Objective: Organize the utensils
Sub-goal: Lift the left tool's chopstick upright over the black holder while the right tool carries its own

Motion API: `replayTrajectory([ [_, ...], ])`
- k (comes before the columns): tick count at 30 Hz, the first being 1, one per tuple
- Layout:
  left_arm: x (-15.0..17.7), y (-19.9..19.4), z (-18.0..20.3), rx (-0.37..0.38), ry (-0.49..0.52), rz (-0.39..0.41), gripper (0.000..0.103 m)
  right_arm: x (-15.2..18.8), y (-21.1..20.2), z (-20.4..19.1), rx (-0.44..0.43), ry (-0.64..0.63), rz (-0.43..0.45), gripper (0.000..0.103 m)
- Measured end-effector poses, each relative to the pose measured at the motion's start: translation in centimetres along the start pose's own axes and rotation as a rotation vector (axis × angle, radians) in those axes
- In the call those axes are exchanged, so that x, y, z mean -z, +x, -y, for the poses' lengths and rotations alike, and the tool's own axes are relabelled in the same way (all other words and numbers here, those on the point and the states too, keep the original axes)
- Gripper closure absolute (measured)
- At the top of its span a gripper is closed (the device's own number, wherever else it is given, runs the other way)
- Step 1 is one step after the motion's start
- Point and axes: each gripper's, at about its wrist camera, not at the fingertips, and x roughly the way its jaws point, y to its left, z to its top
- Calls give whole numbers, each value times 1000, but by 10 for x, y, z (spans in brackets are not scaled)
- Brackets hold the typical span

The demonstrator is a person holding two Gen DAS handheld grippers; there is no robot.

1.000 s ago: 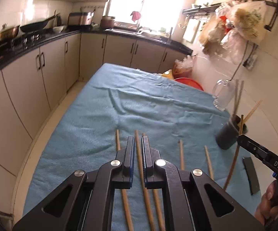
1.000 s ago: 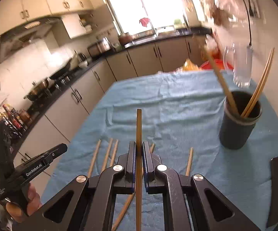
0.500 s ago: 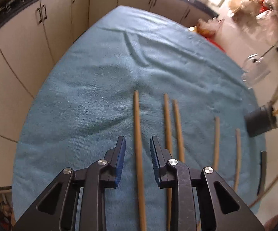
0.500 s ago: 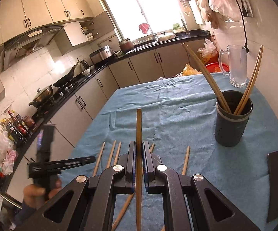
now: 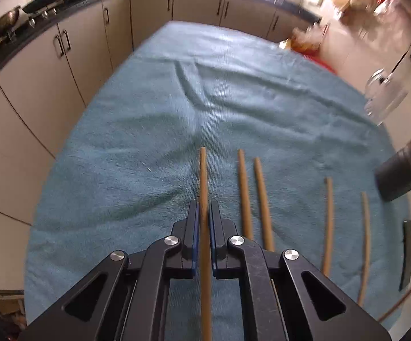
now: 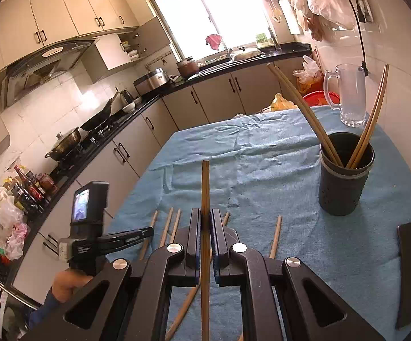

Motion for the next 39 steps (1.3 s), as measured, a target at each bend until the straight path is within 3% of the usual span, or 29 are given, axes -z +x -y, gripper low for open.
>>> replayTrajectory([
  [6, 12, -78, 7, 63, 17, 171, 97, -1, -9, -2, -2, -2, 30, 96],
  [12, 20, -126, 17, 105, 28, 266, 97, 0, -20, -2, 2, -10, 57, 96],
  [23, 24, -157, 13, 133, 20, 316, 97, -1, -34, 0, 9, -5, 95, 96],
  [39, 20, -176, 36, 156, 79, 348, 97, -6, -51, 9, 5, 19, 138, 96],
])
